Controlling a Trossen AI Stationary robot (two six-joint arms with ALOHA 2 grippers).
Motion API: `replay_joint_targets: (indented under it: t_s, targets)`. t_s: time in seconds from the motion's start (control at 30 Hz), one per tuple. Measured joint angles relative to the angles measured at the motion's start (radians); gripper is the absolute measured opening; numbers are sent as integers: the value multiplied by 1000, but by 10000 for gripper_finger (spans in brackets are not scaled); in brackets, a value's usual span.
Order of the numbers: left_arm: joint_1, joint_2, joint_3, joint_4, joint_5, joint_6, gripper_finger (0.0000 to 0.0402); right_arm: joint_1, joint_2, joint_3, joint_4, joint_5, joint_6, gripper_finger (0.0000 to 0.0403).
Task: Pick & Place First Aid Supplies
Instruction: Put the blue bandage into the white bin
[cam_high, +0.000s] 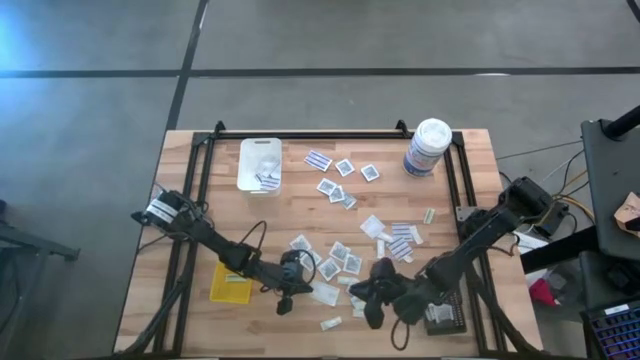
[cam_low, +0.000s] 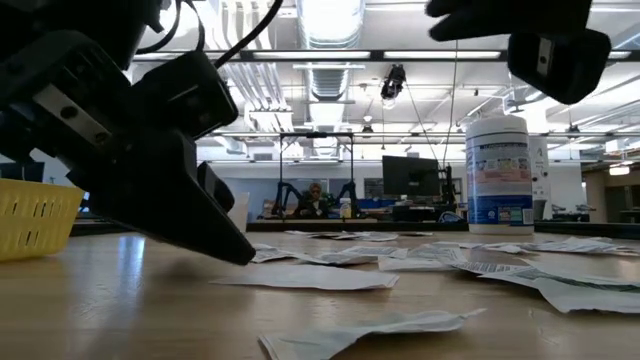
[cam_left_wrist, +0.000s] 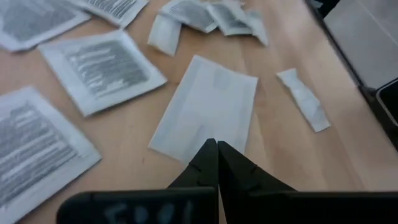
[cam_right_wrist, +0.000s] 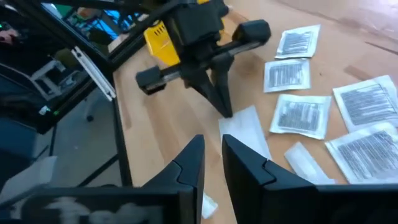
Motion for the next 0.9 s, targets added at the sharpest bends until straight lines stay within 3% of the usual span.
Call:
replay_joint_targets:
  t_s: [0.4, 0.73, 0.9]
  targets:
    - [0, -2, 1, -94, -40, -178, 1, -42, 145, 19, 0, -73, 231, 59]
    - [0, -2, 1, -197, -42, -332, 1, -72, 242, 107, -8, -161, 222, 102]
    - [-1, -1, -1, -211, -35, -366, 0, -99, 298, 170, -7, -256, 205, 115]
